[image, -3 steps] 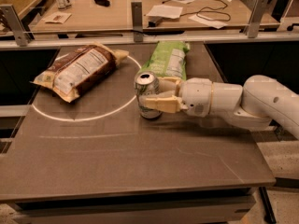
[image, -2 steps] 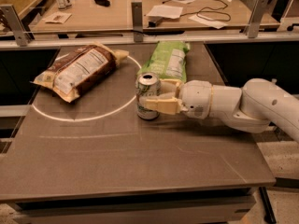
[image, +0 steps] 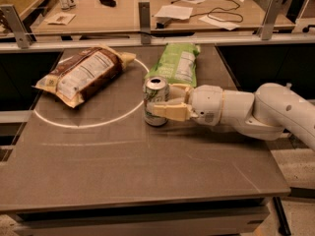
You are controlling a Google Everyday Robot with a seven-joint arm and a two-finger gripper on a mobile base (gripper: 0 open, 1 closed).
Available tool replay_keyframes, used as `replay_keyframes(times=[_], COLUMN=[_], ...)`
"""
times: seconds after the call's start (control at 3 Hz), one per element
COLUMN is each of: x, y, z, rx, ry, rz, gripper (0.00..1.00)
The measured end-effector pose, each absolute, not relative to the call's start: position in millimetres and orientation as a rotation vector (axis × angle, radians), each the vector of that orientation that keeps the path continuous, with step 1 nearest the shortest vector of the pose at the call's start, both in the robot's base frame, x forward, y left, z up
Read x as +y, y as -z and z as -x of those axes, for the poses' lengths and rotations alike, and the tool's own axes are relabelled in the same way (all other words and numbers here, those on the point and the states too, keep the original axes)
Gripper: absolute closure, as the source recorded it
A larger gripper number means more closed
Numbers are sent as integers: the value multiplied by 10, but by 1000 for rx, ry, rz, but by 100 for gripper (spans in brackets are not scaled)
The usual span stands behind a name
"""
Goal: Place 7up can upright
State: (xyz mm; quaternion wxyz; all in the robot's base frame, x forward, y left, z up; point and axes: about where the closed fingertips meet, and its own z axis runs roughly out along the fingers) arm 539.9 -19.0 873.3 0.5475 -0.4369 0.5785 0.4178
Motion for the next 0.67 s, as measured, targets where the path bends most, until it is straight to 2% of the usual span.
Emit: replay_keyframes(times=[0.33,0.67], x=[-258,-355], y=[-8759,-8800], z=[-5416,-5434], rx=[1393,1415], ry=[-950,-900], rz=[1075,1109], gripper=[13,0])
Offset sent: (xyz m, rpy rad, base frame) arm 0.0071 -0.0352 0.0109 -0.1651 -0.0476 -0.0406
